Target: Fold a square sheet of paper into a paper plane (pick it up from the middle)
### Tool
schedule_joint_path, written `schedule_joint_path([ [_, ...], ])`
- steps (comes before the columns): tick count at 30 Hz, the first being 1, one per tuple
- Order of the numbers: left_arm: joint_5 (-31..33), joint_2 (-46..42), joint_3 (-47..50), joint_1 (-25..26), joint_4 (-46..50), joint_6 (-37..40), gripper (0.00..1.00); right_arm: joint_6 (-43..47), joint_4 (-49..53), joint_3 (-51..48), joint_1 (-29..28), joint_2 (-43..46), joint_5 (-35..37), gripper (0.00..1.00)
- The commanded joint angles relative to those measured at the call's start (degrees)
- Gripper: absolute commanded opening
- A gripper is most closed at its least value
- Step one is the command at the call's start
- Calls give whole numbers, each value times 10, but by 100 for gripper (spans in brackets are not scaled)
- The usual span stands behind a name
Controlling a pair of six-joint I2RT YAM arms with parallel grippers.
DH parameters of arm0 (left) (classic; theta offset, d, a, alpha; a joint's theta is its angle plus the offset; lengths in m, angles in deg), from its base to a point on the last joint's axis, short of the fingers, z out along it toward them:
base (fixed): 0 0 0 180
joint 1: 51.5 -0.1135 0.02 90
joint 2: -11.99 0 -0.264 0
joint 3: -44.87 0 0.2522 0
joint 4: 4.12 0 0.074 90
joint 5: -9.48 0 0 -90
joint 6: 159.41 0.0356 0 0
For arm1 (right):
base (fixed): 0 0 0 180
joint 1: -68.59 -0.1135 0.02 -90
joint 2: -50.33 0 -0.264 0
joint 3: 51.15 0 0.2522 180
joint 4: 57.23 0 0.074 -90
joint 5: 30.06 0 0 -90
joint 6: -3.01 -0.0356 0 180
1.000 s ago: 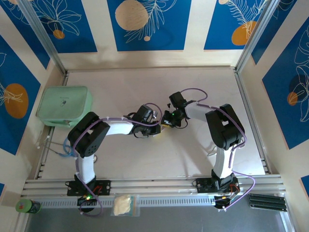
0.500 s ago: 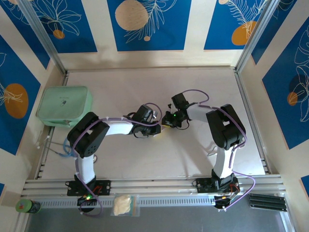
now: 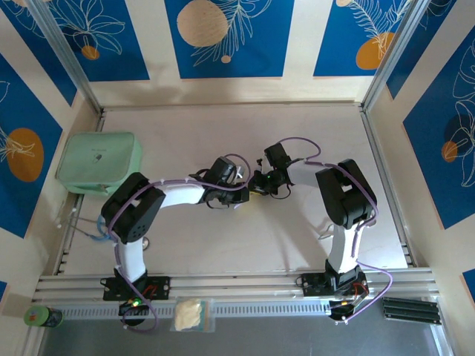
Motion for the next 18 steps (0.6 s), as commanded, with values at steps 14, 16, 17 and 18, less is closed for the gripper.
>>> schedule_joint_path([
  [14,-23,17,54,-25,-24,-4,9,30,85,3,1,-64,61,10],
  [16,-25,11,71,-26,-35,-10,9,30,92,8,1,-68,64,10],
  [17,-25,7,77,-28,-36,-10,9,30,96,9,1,-70,66,10],
  [18,-27,3,83,-29,-36,-9,8,31,100,12,1,-72,68,10],
])
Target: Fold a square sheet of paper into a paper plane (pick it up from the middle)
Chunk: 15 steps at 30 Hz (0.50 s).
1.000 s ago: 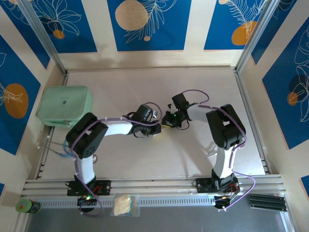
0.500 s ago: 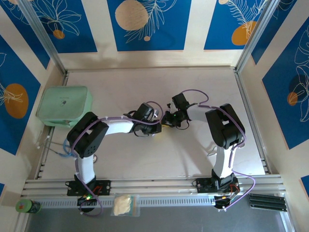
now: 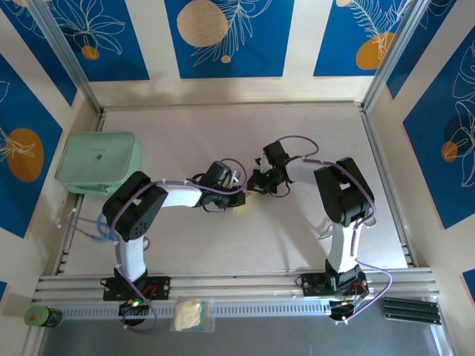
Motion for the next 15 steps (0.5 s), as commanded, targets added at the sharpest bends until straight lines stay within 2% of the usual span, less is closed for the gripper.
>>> schedule_joint_path([
  [1,-8,-8,35,-9,29,-4,8,16,75,-16,0,-55,78,10],
  [15,-27,-82,69,-9,168,59,8,17,105,3,0,-65,90,9],
])
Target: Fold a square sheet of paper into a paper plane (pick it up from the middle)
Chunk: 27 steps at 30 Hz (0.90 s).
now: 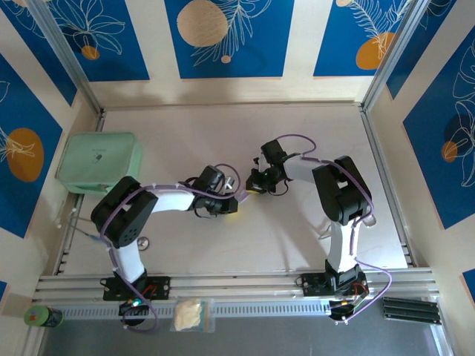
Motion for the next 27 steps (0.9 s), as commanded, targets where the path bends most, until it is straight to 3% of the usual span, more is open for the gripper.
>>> schedule_joint_path([
  [1,-8,-28,20,-2,94,26,8,13,72,-24,0,-52,89,9],
  [9,8,-83,-29,-2,55,10,8,17,52,-29,-9,-37,41,9],
  [16,45,-34,-54,-4,30,2,7,-14,17,-37,-32,-21,-12,9],
  [27,62,12,-60,-4,24,2,3,-13,18,-34,-34,-11,-21,9],
])
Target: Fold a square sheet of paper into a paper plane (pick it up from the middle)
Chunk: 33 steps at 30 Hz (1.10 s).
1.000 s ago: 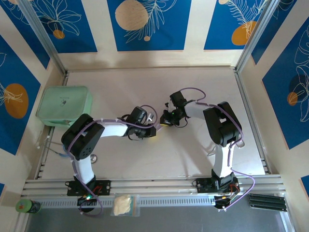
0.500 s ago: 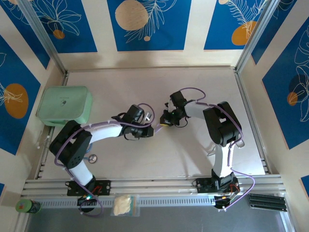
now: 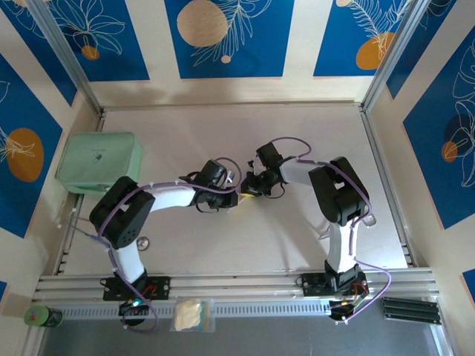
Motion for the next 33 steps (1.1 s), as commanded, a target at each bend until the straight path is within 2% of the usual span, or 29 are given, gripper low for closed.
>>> schedule_joint_path([
  [1,14,14,-14,-4,-3,-3,3,0,49,-21,-5,-10,11,9],
  [9,13,28,-7,-4,2,-4,2,3,40,-18,2,-3,13,9],
  [21,15,23,30,-3,10,-8,1,26,39,17,45,0,38,10],
  [33,-2,5,6,-2,-6,-1,1,31,57,16,39,-23,43,10],
])
